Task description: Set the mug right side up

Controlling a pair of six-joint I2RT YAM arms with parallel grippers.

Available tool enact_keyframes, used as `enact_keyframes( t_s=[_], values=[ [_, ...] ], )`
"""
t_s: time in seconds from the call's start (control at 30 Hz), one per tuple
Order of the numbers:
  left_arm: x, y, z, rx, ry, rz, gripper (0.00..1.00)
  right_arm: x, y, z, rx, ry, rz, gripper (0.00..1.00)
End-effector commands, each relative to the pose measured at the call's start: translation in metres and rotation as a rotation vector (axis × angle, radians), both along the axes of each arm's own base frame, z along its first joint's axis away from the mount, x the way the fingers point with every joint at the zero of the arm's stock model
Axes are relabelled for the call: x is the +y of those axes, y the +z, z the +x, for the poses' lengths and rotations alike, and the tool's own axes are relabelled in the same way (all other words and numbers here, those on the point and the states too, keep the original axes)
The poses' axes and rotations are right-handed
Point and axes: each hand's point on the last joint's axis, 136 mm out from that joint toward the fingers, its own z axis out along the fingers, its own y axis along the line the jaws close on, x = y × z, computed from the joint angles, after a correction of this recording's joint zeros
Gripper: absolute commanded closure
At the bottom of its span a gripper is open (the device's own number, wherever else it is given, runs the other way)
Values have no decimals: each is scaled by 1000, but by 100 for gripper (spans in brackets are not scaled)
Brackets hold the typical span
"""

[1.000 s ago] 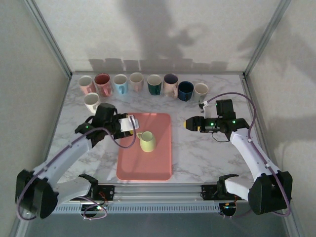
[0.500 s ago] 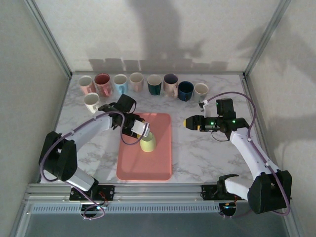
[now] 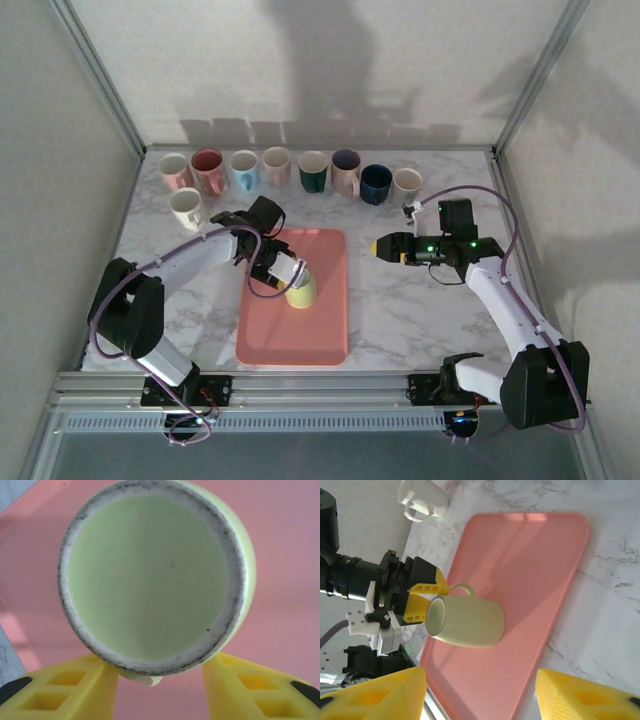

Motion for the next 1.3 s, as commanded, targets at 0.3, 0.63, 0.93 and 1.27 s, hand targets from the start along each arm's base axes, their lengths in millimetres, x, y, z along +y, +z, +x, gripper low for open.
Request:
enact_keyframes(
  t_s=[0.3,0.63,0.93,1.27],
  values=[
    [-1,-25,-15,86,-26,67,62,0,13,3,-28,5,29,40],
    [-3,-31,-17,132,31,64,72,-1,14,4,-25,1,34,40],
    [-7,-28,-20,160,68,36,99,-2,14,4,-22,0,35,40],
    [-29,-1,-18,289,316,-146,100,-2,15,2,-19,-2,37,40]
  ],
)
